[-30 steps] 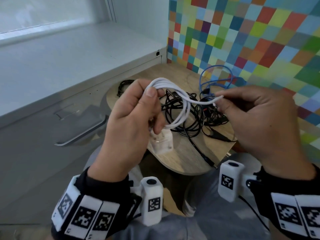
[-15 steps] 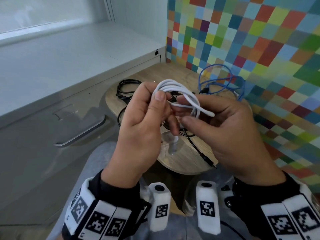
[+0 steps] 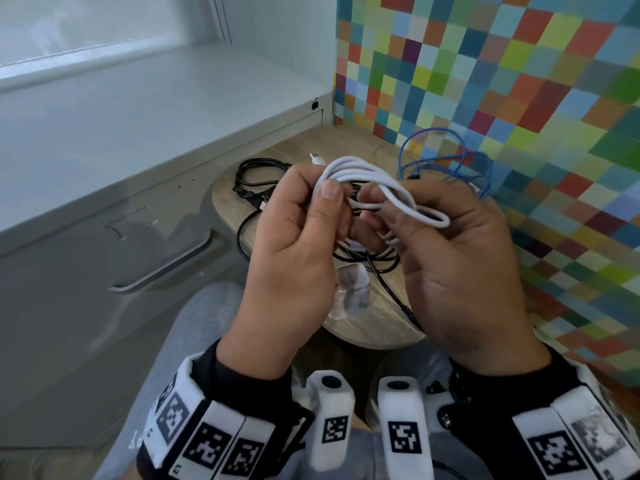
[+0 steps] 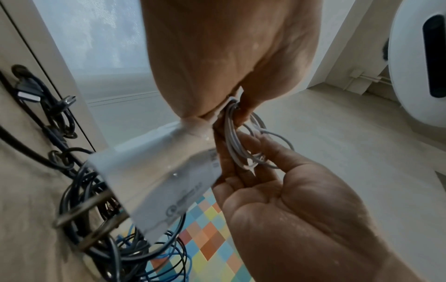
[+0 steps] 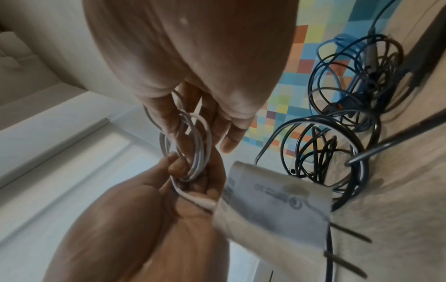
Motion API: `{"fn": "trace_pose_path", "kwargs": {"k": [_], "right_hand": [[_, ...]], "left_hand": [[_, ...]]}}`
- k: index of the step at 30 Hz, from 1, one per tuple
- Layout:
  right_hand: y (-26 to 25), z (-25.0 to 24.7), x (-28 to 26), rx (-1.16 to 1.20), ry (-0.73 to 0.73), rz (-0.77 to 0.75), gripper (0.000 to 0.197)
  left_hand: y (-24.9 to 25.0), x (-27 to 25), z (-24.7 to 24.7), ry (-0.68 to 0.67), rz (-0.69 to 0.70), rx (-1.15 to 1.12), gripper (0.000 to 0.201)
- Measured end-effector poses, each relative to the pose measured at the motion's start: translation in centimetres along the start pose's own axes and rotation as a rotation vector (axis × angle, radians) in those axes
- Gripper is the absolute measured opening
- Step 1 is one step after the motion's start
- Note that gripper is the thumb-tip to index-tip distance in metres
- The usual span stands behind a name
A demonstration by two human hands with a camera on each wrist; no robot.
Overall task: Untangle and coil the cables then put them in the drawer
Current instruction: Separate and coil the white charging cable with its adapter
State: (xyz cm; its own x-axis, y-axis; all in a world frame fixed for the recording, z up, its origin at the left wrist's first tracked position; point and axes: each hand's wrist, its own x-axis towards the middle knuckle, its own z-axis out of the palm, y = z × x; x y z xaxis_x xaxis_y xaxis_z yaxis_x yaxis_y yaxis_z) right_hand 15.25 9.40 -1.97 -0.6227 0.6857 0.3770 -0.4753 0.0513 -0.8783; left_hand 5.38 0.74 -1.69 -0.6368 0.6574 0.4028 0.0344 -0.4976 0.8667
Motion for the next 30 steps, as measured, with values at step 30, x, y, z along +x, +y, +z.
{"fn": "trace_pose_path", "kwargs": {"k": [30], "right_hand": [[-0.6, -2.9, 0.9, -0.661, -0.037, 0.039, 0.026]], "left_hand": [[0.0, 0.6, -2.4, -0.138, -0.214, 0.121, 0.03]]}}
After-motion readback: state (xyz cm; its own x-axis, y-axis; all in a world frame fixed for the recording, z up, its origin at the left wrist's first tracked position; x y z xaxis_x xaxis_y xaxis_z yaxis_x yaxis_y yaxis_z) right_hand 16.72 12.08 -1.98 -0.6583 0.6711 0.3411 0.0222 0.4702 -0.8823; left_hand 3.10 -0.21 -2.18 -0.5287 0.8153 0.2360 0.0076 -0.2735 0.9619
